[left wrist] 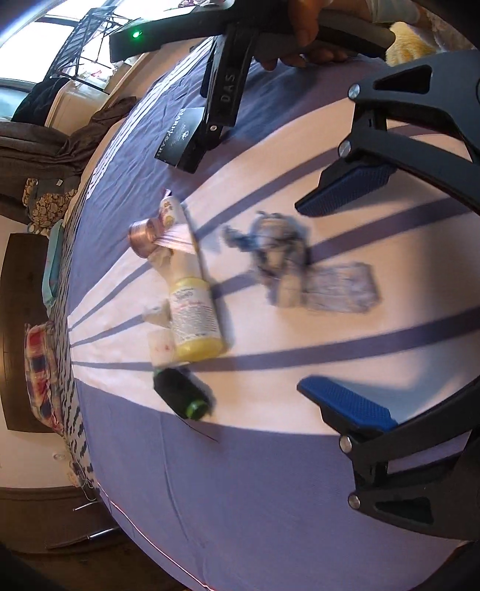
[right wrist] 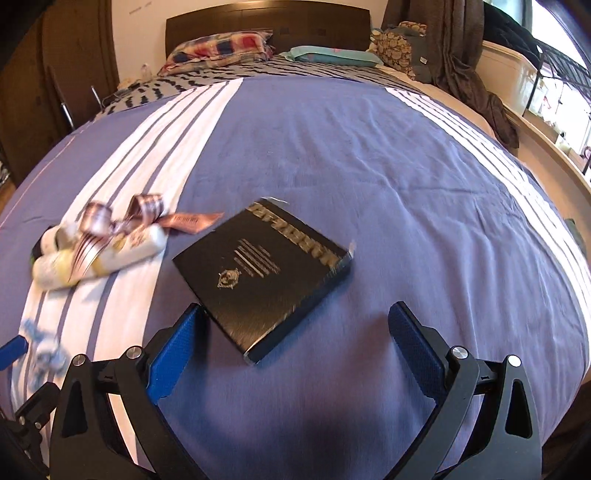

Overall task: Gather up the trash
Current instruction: 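Grasp the crumpled tissue with the left gripper while the right grasps the black box, then carry the tissue and black box down over the black bin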

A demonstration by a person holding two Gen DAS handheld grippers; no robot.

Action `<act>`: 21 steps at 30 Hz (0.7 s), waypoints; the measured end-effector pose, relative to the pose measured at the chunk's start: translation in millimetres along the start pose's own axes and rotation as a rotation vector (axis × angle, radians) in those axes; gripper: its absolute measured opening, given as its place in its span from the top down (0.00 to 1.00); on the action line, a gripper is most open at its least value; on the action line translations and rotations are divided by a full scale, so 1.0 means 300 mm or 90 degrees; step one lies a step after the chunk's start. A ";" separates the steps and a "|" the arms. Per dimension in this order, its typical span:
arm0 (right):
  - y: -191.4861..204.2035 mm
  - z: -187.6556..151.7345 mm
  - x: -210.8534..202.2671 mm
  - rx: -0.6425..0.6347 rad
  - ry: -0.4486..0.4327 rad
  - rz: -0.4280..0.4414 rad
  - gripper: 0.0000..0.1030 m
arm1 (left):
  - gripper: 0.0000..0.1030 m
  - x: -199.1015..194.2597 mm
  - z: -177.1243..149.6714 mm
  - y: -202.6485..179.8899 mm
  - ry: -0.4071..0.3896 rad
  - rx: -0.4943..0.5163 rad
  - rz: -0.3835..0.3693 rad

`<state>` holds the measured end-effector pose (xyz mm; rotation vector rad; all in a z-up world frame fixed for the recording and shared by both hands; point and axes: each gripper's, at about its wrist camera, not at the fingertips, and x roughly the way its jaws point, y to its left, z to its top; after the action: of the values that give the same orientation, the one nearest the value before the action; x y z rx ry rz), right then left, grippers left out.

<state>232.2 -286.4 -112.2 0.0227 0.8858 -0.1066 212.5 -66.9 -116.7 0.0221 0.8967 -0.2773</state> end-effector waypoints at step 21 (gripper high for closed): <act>0.034 0.084 0.050 -0.042 -0.008 0.034 0.27 | 0.75 0.029 0.048 0.026 -0.001 -0.012 0.006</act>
<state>262.3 -279.1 -108.1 -0.0160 0.8756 -0.0267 230.6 -63.2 -115.2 0.0085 0.8972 -0.2600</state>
